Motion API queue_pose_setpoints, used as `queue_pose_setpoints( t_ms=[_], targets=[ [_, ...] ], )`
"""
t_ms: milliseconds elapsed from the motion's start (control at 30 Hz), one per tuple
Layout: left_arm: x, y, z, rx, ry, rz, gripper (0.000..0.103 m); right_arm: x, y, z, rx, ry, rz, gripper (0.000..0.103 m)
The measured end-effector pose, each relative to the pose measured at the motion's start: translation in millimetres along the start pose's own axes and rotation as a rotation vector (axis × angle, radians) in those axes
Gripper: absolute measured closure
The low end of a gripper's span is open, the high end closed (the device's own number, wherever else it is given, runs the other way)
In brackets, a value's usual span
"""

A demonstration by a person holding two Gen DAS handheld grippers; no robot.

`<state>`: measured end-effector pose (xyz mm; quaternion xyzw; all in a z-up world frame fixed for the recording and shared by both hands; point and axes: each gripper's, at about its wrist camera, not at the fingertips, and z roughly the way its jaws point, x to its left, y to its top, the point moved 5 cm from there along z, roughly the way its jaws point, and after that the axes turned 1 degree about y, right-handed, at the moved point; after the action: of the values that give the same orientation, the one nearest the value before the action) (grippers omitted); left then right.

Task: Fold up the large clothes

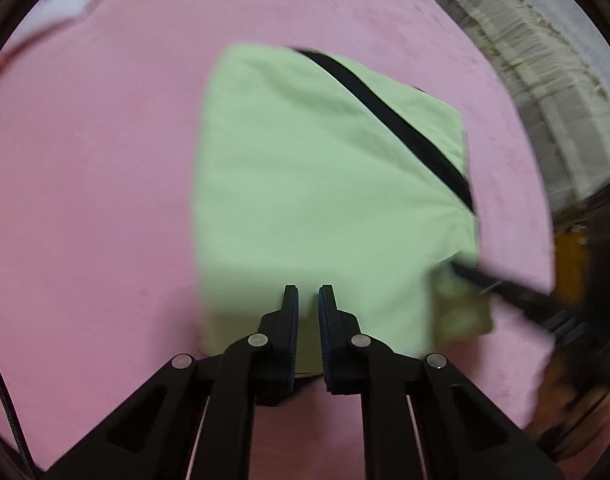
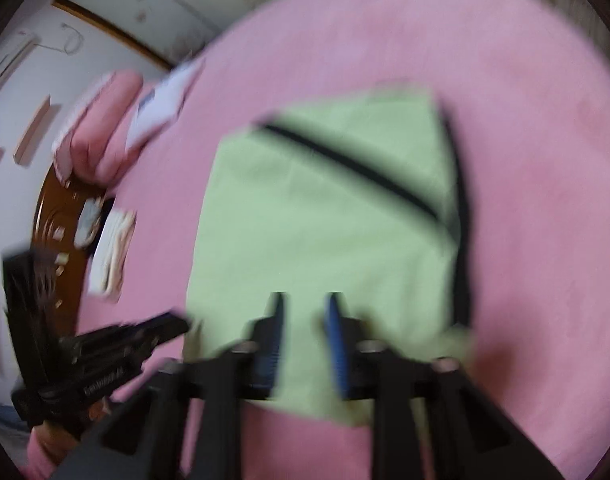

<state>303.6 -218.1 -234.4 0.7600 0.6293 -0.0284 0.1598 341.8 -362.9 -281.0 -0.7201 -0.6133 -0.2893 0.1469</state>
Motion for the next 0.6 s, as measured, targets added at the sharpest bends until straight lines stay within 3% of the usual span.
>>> queue_pose_setpoints(
  t_ms=[67, 133, 200, 267, 367, 400, 467, 533, 600],
  targets=[
    [-5.0, -7.2, 18.9, 0.057, -0.002, 0.026, 0.096, 9.8, -19.4, 29.7, 0.067, 0.047, 0.018, 0.103],
    [-5.7, -14.2, 37.0, 0.104, 0.063, 0.059, 0.096, 11.5, -37.3, 50.1, 0.105, 0.066, 0.040, 0.103],
    [-4.2, -16.9, 48.1, 0.124, 0.082, 0.056, 0.097, -6.2, -50.8, 59.8, 0.088, -0.019, 0.087, 0.103],
    [-3.1, -17.0, 52.6, 0.131, 0.073, 0.034, 0.098, -13.1, -46.0, 63.1, 0.030, -0.039, 0.147, 0.103],
    [0.6, -15.3, 41.0, 0.108, 0.072, 0.029, 0.101, -30.0, -45.4, 34.7, -0.090, -0.236, 0.130, 0.103],
    [2.5, -15.8, 33.9, 0.095, 0.073, 0.027, 0.102, -34.2, -48.7, 25.5, -0.098, -0.266, 0.119, 0.103],
    [5.8, -16.7, 20.9, 0.077, 0.132, 0.032, 0.102, -37.4, -52.5, 14.7, -0.086, -0.315, 0.111, 0.103],
    [9.8, -17.8, 3.8, 0.058, 0.261, 0.084, 0.102, -29.1, -51.1, 5.7, -0.084, -0.383, 0.071, 0.103],
    [10.9, -18.2, -9.0, 0.035, 0.312, 0.125, 0.101, -14.1, -42.6, -11.3, -0.158, -0.408, 0.013, 0.103]
  ],
)
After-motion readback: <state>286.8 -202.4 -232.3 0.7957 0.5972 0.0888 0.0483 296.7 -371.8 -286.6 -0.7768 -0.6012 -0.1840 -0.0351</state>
